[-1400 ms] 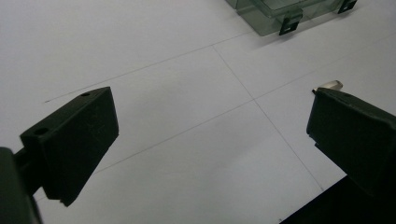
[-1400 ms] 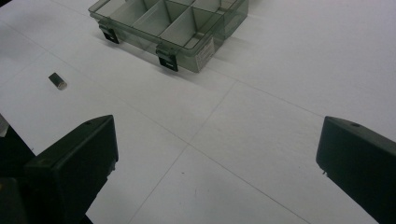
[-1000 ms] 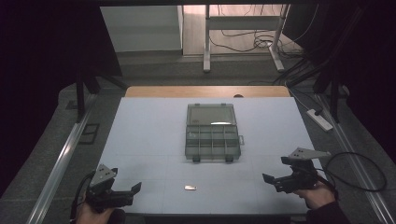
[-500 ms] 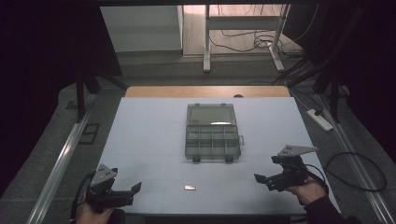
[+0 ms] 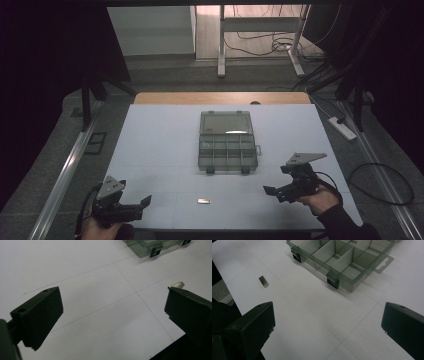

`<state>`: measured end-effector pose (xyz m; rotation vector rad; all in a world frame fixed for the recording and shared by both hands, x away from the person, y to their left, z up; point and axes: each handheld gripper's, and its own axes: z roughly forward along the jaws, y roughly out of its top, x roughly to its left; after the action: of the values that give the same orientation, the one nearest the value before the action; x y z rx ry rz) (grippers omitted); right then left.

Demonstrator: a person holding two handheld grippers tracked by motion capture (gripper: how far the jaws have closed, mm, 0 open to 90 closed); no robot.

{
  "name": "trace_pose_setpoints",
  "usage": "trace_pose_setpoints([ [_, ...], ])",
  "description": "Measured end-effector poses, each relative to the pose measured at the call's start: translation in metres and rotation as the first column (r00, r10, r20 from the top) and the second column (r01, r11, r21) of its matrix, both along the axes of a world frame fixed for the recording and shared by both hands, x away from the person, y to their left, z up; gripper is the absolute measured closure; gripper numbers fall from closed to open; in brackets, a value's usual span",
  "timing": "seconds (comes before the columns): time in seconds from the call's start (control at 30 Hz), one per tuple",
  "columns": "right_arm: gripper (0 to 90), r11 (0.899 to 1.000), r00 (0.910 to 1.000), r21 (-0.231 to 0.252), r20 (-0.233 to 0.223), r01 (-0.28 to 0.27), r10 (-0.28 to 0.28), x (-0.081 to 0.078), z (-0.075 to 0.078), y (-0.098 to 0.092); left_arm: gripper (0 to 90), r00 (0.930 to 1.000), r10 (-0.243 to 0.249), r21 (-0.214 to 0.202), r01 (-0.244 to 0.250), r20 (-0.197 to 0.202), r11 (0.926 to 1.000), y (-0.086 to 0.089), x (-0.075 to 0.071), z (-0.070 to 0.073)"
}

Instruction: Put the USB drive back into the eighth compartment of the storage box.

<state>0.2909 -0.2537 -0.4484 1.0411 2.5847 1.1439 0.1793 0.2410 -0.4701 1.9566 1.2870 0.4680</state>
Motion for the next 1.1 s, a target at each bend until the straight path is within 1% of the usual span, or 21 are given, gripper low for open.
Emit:
trace_pose_setpoints([
  [0.4, 0.0, 1.000, 0.9994, -0.010, -0.016, -0.030, 0.029, 0.006, -0.003, 0.019, 1.6, 1.0000, 0.000, -0.003, 0.000, -0.002, 1.0000, 0.000, 0.000, 0.000],
  [0.67, 0.0, 0.998, 0.9980, -0.013, -0.024, -0.059, 0.059, 0.010, -0.005, 0.032, 1.6, 1.0000, 0.001, -0.003, -0.001, -0.003, 1.0000, 0.000, 0.000, 0.000],
  [0.9, 0.0, 0.995, 0.9948, -0.017, -0.026, -0.099, 0.098, 0.013, -0.007, 0.044, 1.6, 1.0000, 0.001, -0.003, -0.001, -0.004, 1.0000, 0.000, 0.001, 0.000],
  [1.1, 0.0, 0.993, 0.9923, -0.017, -0.032, -0.121, 0.120, 0.015, -0.009, 0.052, 1.5, 1.0000, 0.001, -0.006, -0.001, -0.002, 1.0000, 0.001, 0.000, 0.000],
])
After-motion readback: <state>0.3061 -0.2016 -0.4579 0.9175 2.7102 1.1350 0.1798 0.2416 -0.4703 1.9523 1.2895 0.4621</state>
